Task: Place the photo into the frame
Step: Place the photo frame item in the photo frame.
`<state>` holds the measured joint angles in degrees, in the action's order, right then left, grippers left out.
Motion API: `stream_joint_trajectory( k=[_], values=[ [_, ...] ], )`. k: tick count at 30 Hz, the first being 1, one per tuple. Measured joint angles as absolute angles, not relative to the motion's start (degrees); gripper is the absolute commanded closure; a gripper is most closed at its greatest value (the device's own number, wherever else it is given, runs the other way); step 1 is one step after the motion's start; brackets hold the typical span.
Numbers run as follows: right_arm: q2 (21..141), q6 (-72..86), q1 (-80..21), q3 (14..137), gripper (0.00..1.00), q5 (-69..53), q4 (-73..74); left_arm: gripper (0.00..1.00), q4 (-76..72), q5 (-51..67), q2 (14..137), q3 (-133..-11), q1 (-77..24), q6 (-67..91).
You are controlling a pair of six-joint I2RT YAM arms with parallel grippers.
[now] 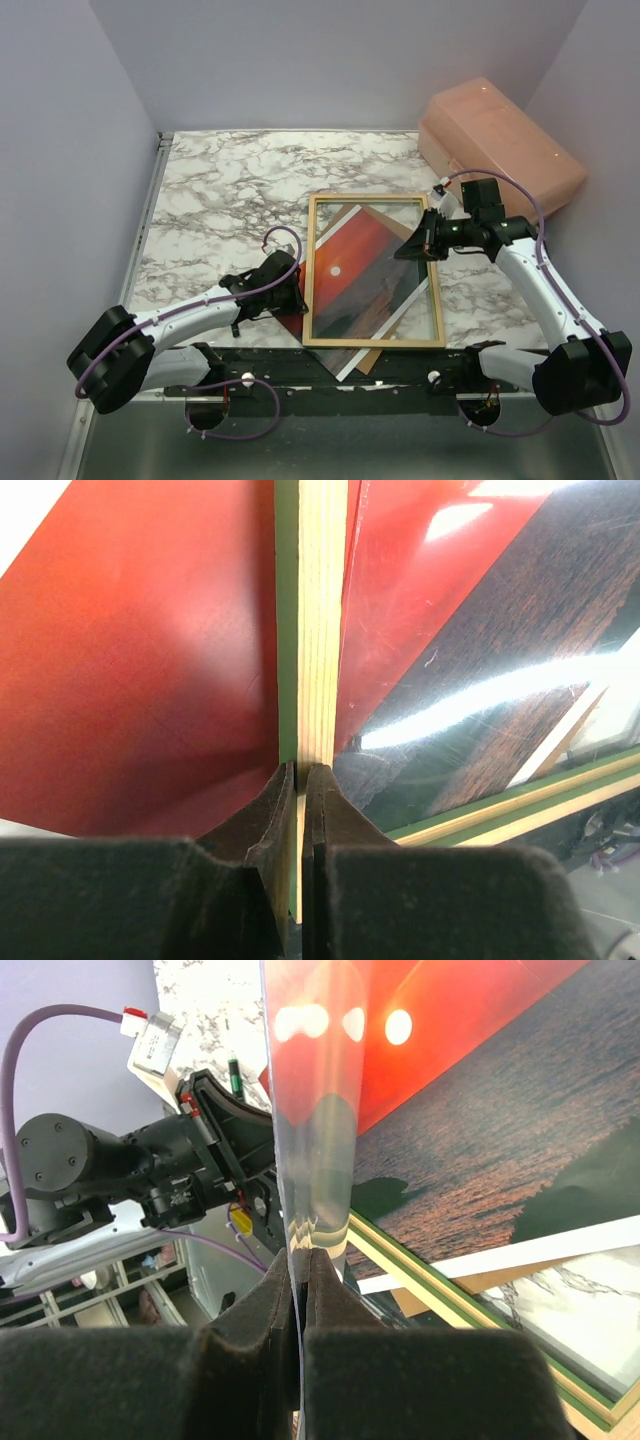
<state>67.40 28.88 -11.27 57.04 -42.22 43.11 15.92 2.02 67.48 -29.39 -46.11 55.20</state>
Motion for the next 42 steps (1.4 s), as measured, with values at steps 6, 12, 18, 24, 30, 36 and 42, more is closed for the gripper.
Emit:
stream_joint_trajectory(
  k=[6,12,18,24,30,36,42],
  values=[
    [68.31,30.17,-11.22,57.47,0.99,-46.02,40.73,0.95,15.94,2.13,68.01,-29.52,-46.09,55.02],
    [68.99,32.97,-11.27,57.47,0.99,-49.71,37.52,0.95,15.44,2.31,68.16,-29.69,-46.09,55.02],
    [69.49,35.14,-11.27,56.88,0.99,-51.90,34.96,0.95,15.25,2.57,68.45,-29.85,-46.09,55.02],
    [69.52,35.64,-11.25,55.29,0.99,-51.81,33.91,0.95,15.25,2.61,68.53,-29.87,-46.09,55.02],
    [69.54,33.61,-11.22,55.11,0.99,-50.06,35.51,0.95,15.25,2.63,68.60,-29.89,-46.09,55.02],
    [69.95,30.00,-11.14,55.22,0.99,-46.61,39.35,0.95,15.25,2.63,68.82,-29.91,-46.09,55.02],
    [71.07,26.55,-11.11,57.78,0.99,-39.57,45.34,0.95,15.42,2.66,69.14,-30.11,-46.09,54.94]
  ],
)
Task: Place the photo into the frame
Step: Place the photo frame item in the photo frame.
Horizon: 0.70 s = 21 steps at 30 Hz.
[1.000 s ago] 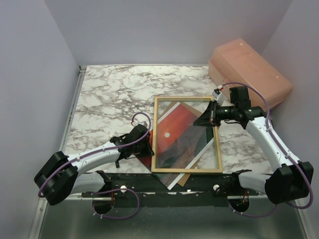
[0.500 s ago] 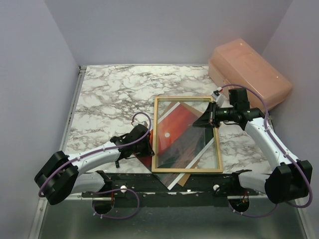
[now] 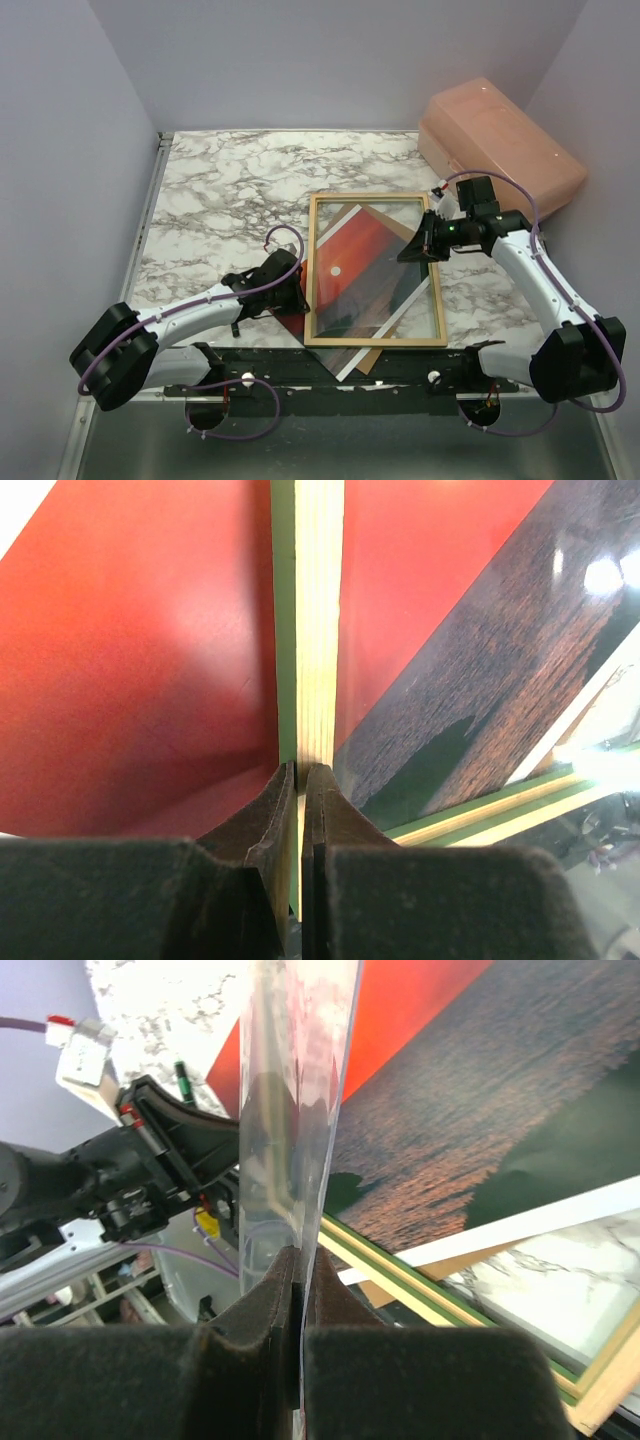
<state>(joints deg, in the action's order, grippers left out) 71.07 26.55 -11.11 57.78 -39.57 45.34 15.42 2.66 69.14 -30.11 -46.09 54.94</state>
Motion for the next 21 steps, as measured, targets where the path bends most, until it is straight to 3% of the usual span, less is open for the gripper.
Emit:
stream_joint_trajectory(
  k=[21],
  values=[
    [76.62,19.66,-10.63,59.55,0.98,-30.79,49.12,0.96,15.49,2.66,69.82,-30.55,-46.06,54.59]
  ],
)
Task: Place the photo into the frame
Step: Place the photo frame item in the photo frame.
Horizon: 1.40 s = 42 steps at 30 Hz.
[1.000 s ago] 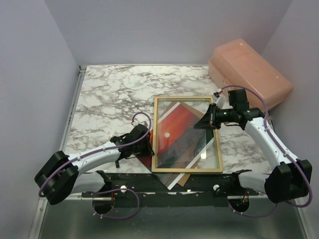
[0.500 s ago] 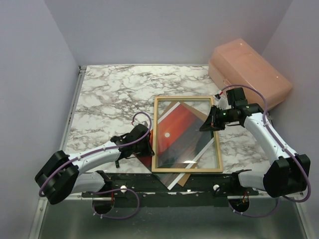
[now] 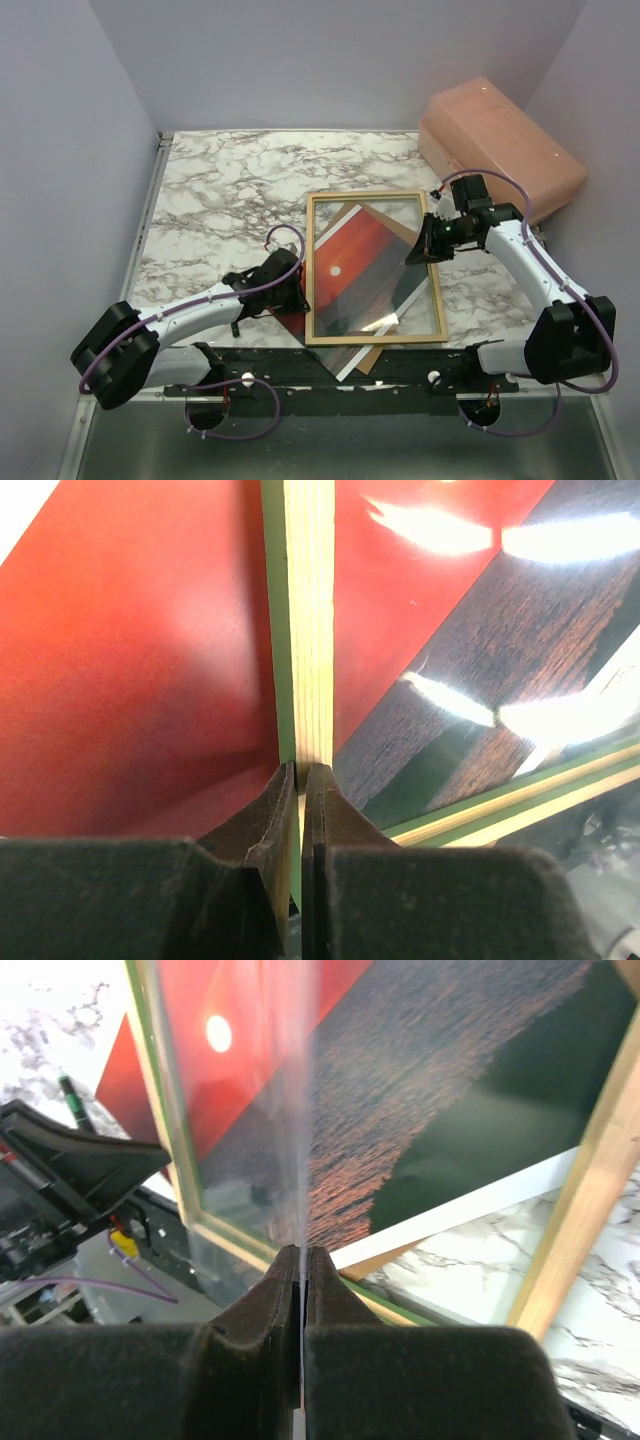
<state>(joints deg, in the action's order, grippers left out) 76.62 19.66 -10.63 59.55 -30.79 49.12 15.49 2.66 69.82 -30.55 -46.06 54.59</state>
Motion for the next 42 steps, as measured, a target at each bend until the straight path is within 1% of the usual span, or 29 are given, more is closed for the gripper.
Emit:
stream_joint_trajectory(
  k=[6,12,32,42],
  values=[
    [77.10,18.96,-10.85,59.57,0.93,-27.51,49.25,0.97,15.53,2.68,70.26,-31.03,-46.13,54.33],
    [78.67,18.31,-10.87,59.57,0.91,-28.05,48.86,0.97,15.94,2.68,70.63,-31.48,-46.19,53.89],
    [77.34,18.17,-10.83,60.29,0.91,-43.55,45.89,0.98,16.91,2.66,71.53,-32.40,-46.37,53.34],
    [77.34,18.11,-10.81,60.38,0.92,-48.10,45.04,0.98,17.43,2.48,72.23,-33.12,-46.70,53.25]
  ],
)
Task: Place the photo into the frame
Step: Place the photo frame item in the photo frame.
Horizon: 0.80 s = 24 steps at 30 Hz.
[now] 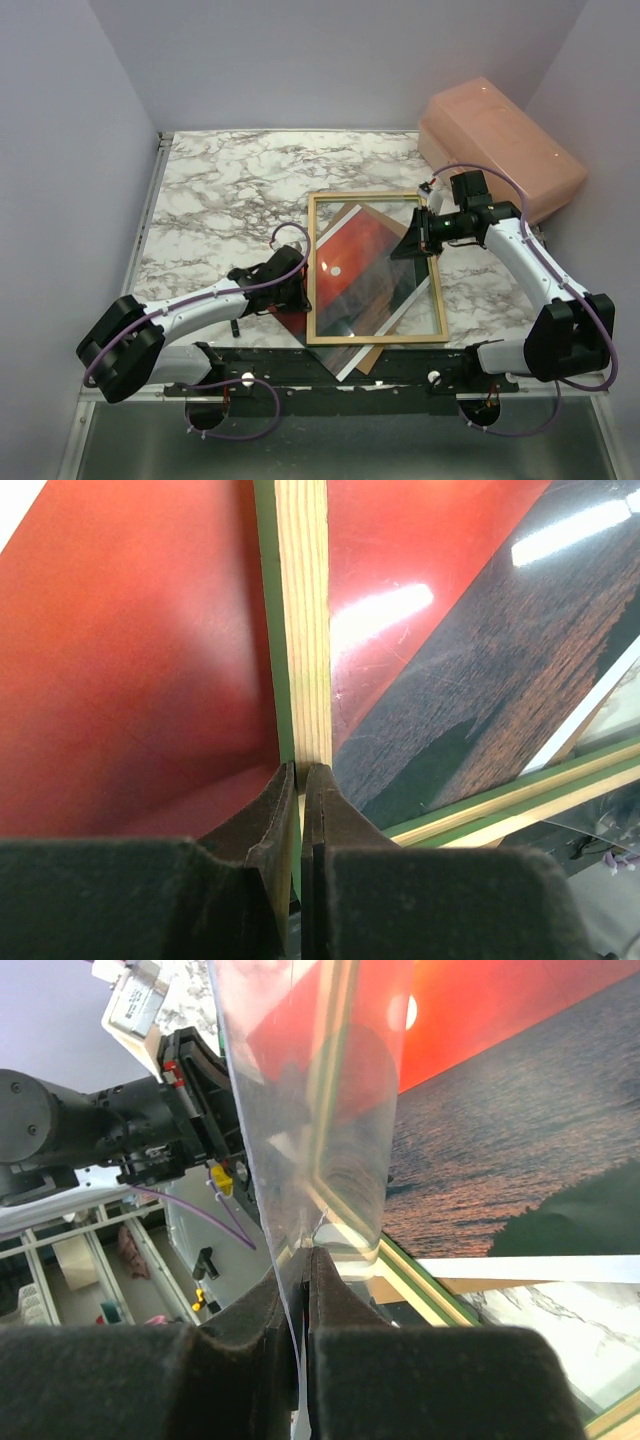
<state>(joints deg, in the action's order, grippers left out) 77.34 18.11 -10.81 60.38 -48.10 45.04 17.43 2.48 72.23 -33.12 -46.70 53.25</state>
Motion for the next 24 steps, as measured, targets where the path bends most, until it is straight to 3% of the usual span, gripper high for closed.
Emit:
stream_joint_trajectory(
  k=[9,17,24],
  values=[
    [76.75,19.38,-10.81,60.29,0.92,-50.43,43.00,0.98,18.50,1.65,73.03,-34.15,-47.35,53.17],
    [79.24,17.93,-10.66,59.46,0.90,-40.51,44.58,0.99,19.27,0.93,73.95,-35.22,-48.03,53.15],
    [79.83,17.54,-10.76,59.27,0.68,-35.64,45.12,0.99,19.46,0.60,74.11,-35.40,-48.25,53.17]
  ],
)
